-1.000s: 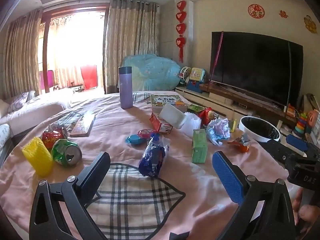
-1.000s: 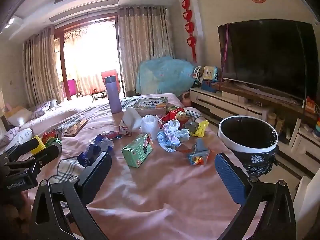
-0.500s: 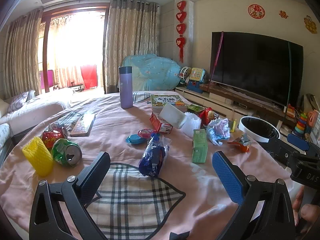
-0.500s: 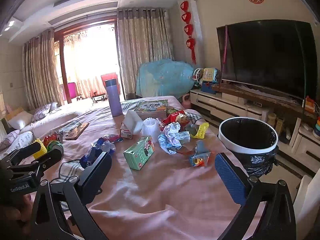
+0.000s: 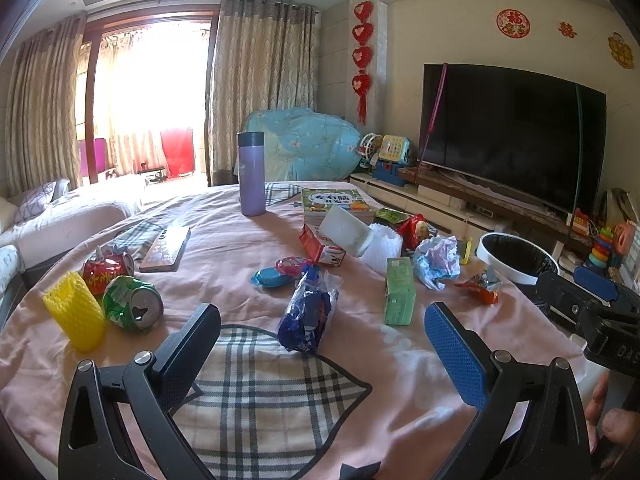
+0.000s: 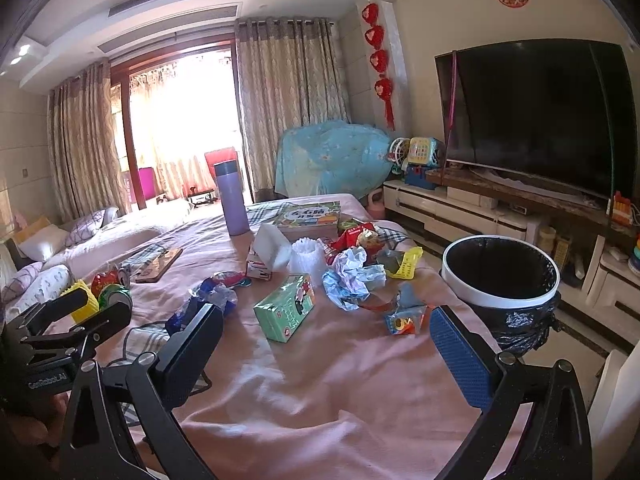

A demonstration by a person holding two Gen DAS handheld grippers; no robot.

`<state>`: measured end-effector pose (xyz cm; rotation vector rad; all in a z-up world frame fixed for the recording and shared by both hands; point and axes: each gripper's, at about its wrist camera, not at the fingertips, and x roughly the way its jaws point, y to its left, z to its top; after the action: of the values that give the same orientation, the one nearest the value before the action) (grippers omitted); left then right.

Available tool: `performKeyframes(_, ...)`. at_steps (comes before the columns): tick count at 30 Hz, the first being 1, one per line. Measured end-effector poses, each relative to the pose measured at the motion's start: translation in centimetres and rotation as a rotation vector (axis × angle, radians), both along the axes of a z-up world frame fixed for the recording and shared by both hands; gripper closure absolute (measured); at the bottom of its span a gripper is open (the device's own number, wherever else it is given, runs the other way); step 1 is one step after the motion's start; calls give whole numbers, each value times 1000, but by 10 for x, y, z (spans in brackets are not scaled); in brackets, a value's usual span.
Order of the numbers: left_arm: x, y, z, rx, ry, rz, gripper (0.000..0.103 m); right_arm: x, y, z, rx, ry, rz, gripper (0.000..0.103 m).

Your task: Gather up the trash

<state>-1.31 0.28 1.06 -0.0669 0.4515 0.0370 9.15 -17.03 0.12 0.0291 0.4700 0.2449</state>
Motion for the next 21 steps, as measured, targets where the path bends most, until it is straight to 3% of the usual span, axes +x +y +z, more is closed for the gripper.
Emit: performKeyframes(21, 3, 5, -7, -7, 1, 0, 1, -1, 3, 1, 3, -4, 4, 0)
